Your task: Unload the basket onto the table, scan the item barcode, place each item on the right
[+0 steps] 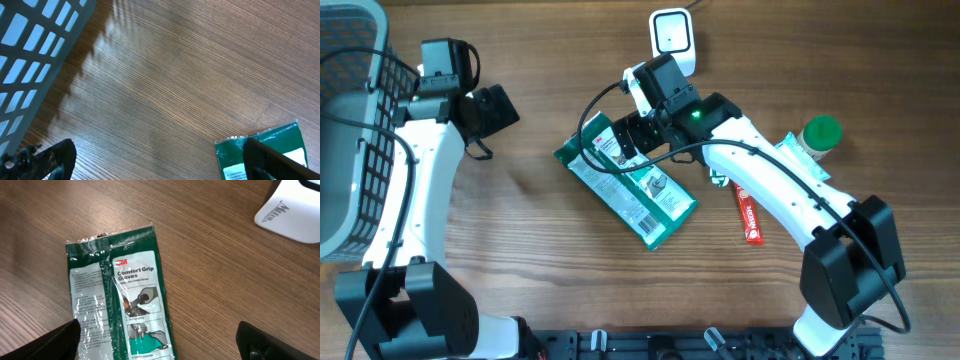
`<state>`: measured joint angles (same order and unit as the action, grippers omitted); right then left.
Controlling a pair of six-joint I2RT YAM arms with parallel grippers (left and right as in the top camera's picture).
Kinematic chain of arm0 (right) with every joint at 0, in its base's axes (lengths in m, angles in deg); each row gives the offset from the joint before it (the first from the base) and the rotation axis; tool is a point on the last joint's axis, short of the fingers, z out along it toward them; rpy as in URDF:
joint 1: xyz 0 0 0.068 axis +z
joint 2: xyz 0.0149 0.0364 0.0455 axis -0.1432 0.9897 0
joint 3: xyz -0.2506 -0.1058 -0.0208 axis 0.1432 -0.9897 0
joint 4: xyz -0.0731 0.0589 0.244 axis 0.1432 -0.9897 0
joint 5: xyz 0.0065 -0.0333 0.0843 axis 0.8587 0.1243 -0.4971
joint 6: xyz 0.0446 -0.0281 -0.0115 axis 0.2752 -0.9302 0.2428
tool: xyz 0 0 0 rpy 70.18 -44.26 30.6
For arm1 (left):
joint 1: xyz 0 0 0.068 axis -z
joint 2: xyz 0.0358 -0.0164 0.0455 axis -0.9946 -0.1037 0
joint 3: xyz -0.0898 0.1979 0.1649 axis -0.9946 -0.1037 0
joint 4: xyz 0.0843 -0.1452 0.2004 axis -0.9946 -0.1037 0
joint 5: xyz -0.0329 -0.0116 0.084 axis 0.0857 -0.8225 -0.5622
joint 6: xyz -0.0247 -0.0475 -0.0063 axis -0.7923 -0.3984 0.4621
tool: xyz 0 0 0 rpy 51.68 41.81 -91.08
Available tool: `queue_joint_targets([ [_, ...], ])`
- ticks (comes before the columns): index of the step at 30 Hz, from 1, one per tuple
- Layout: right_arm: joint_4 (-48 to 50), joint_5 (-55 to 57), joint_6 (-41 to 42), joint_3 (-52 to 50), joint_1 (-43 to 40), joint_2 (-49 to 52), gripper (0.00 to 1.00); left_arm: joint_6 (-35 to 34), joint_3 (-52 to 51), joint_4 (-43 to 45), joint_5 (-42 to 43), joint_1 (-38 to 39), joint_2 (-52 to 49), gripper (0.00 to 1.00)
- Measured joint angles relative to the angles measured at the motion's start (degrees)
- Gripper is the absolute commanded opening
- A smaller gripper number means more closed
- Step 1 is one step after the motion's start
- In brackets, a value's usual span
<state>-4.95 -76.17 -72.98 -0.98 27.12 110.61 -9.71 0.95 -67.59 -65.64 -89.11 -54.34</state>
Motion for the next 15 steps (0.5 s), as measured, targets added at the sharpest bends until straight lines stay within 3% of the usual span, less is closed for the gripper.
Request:
queue_joint_targets([
  [6,0.6,-0.2,-1.4,-1.0,0.0,-3.8,1.00,0.0,0.0,0.0,0.0,0.0,0.0,1.00],
  [15,-3.0,2.9,-10.6,-1.0,-1.6,-41.7,1.00,0.0,0.0,0.0,0.0,0.0,0.0,1.00],
])
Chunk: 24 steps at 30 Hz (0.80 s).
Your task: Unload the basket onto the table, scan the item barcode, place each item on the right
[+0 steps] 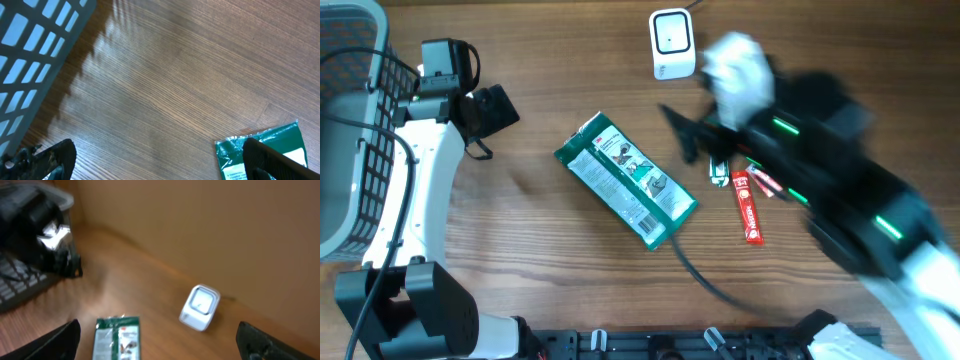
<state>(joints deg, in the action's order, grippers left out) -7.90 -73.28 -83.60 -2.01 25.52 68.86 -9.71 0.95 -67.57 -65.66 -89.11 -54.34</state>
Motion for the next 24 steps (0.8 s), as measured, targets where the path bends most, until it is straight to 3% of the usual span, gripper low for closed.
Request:
queue_joint_targets([
  [7,-13.0,2.9,-1.1,0.5,-4.6,-26.8,1.00,0.0,0.0,0.0,0.0,0.0,0.0,1.00],
  [12,-20.7,5.4,0.2,-0.6,-8.3,-35.6,1.00,0.0,0.0,0.0,0.0,0.0,0.0,1.00],
  [15,-21.4,6.0,3.1,-7.0,-13.1,-43.3,1.00,0.0,0.0,-0.1,0.0,0.0,0.0,1.00],
  [20,-11.5,5.8,4.6,-23.4,-18.9,-54.9,1.00,0.0,0.0,-0.1,0.0,0.0,0.0,1.00],
  [24,6.8,4.1,5.1,-39.2,-22.2,-59.5,0.99,0.0,0.0,-0.1,0.0,0.0,0.0,1.00],
])
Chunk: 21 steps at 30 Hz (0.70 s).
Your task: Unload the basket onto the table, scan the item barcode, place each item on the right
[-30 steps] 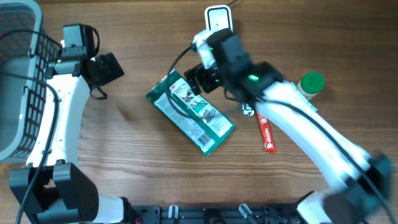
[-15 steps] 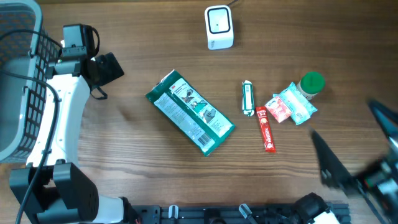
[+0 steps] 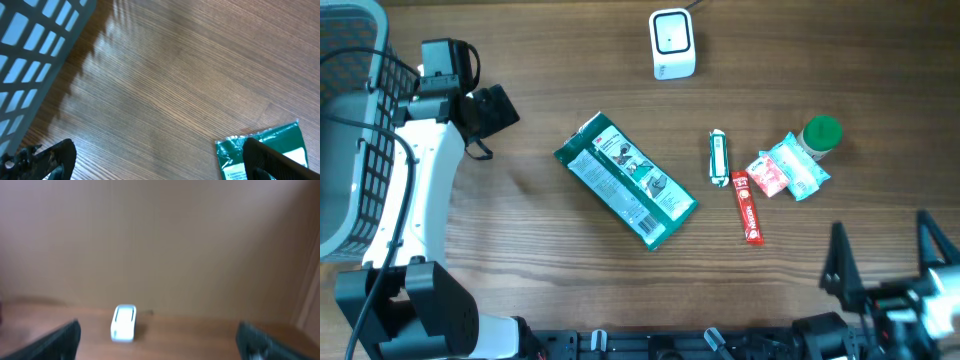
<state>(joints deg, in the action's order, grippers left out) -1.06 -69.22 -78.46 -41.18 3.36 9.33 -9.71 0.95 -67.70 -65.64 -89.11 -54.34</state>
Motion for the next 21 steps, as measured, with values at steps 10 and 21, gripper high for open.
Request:
queue_joint_targets([
  [10,44.0,-3.2,2.0,-29.8,-1.7,-3.6,1.00,0.0,0.0,0.0,0.0,0.0,0.0,1.00],
  [21,50.5,-3.4,11.1,-44.7,-6.0,-3.8,1.00,0.0,0.0,0.0,0.0,0.0,0.0,1.00],
])
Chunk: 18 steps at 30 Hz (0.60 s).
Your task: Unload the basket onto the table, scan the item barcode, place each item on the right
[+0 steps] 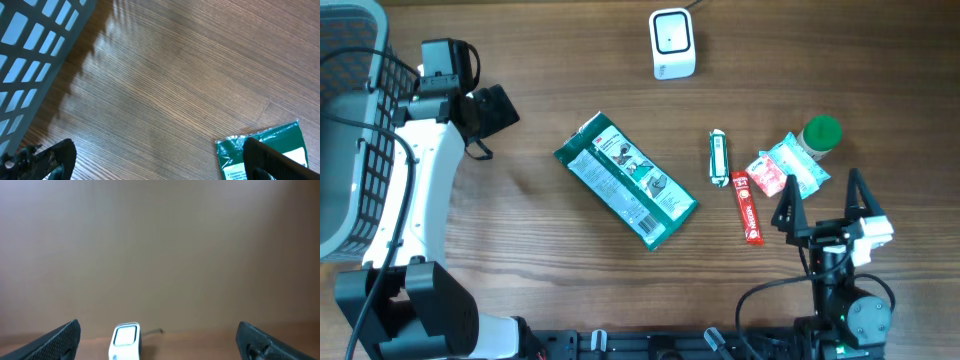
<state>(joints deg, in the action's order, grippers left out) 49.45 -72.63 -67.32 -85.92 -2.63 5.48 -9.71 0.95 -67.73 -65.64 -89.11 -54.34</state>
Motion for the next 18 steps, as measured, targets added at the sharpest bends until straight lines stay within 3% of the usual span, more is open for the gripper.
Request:
queue_joint_targets([
  [10,-17.6,0.0,0.2,-0.1,-2.8,-0.1,1.00,0.0,0.0,0.0,0.0,0.0,0.0,1.00],
  [18,-18.5,0.0,-0.8,-0.1,-2.8,-0.1,1.00,0.0,0.0,0.0,0.0,0.0,0.0,1.00],
])
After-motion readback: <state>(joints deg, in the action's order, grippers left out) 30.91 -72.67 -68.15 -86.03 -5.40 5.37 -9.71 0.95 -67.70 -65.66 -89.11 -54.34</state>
